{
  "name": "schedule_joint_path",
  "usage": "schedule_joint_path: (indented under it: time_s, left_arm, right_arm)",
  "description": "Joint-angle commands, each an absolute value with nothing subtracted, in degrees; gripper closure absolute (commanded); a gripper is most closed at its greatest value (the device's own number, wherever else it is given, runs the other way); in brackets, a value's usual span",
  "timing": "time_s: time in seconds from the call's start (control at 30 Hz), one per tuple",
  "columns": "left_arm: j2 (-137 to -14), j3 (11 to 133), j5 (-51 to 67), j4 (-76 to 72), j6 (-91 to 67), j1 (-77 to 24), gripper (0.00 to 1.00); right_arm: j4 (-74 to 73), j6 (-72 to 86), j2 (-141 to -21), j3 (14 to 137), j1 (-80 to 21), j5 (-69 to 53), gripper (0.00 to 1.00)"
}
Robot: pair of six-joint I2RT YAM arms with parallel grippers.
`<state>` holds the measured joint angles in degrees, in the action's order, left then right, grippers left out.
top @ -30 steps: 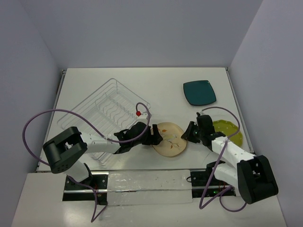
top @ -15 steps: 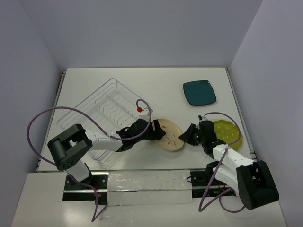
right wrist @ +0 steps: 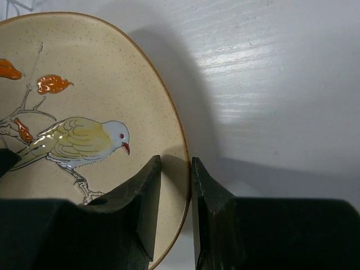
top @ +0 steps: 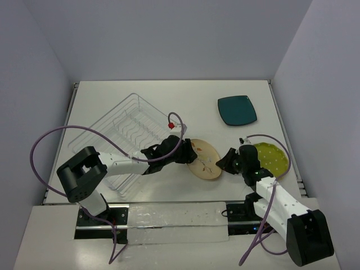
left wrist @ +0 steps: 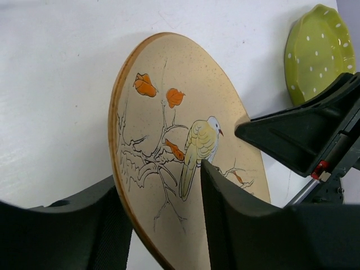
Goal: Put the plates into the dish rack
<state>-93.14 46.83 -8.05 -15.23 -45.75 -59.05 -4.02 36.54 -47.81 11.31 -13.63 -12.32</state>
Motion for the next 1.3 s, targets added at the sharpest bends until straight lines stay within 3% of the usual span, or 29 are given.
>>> schedule_joint_path:
  time_s: [0.0,0.17,0.3,0.37,0.43,0.5,0.67,0.8,0.9,1.17,1.27]
  left_arm:
    - [-91.33,58.4,3.36,-22.89,-45.51,-62.58,0.64]
    - [-91.69,58.97,3.34,-18.71,-45.82,-62.58,0.5]
    - [-90.62,60.02,1.35,-14.39,-45.86,-62.58,0.47]
    - [-90.02,60.29,0.3,-12.62,-45.35,-62.58,0.55]
    - [-89.97,59.8,0.29,-13.01,-44.8,-62.58,0.83]
    - [-90.35,60.11,0.35,-12.05,-44.21,-62.58,1.0]
    - [-89.41,61.72,-6.2,-7.58,-43.37,-62.84,1.0]
    - [-88.2,62.64,-12.4,-4.46,-40.49,-63.02,1.0]
    - [-86.36,62.77,-12.11,-5.24,-37.41,-63.1,1.0]
    - [-84.38,71.48,-17.43,-5.32,-20.61,-63.2,1.0]
    - [-84.15,75.43,-19.65,-6.77,-11.02,-63.19,1.0]
  right_arm:
    - [-4.88,32.67,-46.7,13.77,-16.08,-16.29,1.0]
    - [-3.11,33.31,-47.56,12.52,-16.08,-17.19,1.0]
    - [-3.08,33.23,-48.59,12.74,-16.08,-16.8,1.0]
    - [-2.91,32.96,-48.93,13.06,-16.08,-17.04,1.0]
    - [-3.04,32.76,-48.96,13.35,-16.08,-17.25,1.0]
    - [-3.42,32.61,-48.69,13.88,-16.08,-17.58,1.0]
    - [-7.45,32.87,-46.33,16.62,-16.08,-16.84,0.97]
    - [-13.48,32.21,-41.61,21.04,-16.08,-14.62,0.69]
    - [-18.37,31.73,-38.47,25.55,-16.08,-12.2,0.36]
    - [-30.25,31.63,-27.93,39.25,-16.0,3.64,0.05]
    - [-31.78,33.3,-23.52,41.09,-16.0,9.68,0.0]
